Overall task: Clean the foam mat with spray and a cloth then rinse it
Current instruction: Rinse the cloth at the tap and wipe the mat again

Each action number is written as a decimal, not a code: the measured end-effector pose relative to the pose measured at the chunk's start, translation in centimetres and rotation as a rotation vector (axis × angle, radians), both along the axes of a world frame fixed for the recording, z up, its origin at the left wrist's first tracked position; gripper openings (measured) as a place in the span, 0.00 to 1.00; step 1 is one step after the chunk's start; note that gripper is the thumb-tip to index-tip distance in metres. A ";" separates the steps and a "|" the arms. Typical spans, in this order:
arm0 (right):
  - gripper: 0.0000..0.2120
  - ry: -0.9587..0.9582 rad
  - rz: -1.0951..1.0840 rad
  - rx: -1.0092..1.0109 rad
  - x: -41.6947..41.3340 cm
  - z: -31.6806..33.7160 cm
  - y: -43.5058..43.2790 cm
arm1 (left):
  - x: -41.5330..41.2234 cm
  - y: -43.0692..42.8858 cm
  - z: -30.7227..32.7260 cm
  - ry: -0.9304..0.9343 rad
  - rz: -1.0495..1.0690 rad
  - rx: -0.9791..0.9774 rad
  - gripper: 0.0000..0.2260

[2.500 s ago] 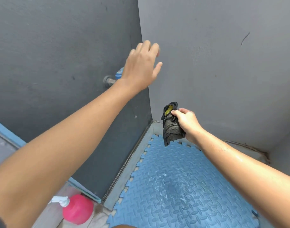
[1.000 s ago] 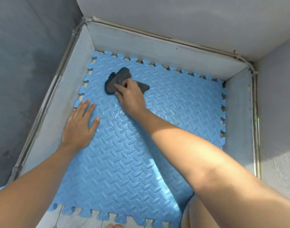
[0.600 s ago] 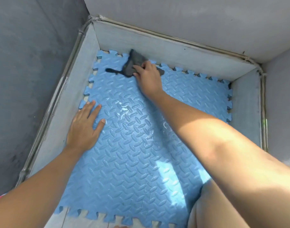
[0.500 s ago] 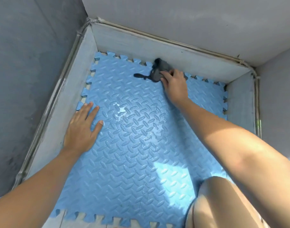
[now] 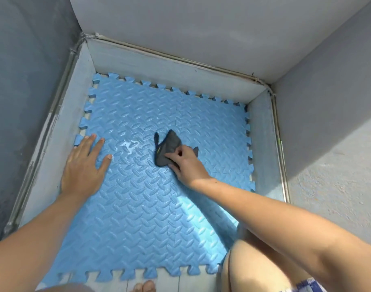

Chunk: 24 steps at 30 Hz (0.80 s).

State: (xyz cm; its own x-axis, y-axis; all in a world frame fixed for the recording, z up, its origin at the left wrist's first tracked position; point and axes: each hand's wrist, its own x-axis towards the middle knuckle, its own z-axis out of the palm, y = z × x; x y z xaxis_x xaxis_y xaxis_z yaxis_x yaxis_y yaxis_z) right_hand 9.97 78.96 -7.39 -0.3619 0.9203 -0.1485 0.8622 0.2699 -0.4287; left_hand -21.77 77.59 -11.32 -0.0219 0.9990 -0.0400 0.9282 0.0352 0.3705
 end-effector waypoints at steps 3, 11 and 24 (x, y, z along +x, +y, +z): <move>0.18 0.000 0.274 -0.044 -3.8 0.1 -1.3 | -0.1 0.0 -0.1 0.021 0.000 0.004 0.25; 0.18 -0.181 -0.140 0.170 12.7 -1.5 6.4 | 0.1 -0.1 -0.6 0.010 0.020 0.040 0.24; 0.21 -0.104 -0.114 0.189 -0.1 -2.3 11.2 | 0.2 -0.1 -0.6 0.001 0.020 0.037 0.25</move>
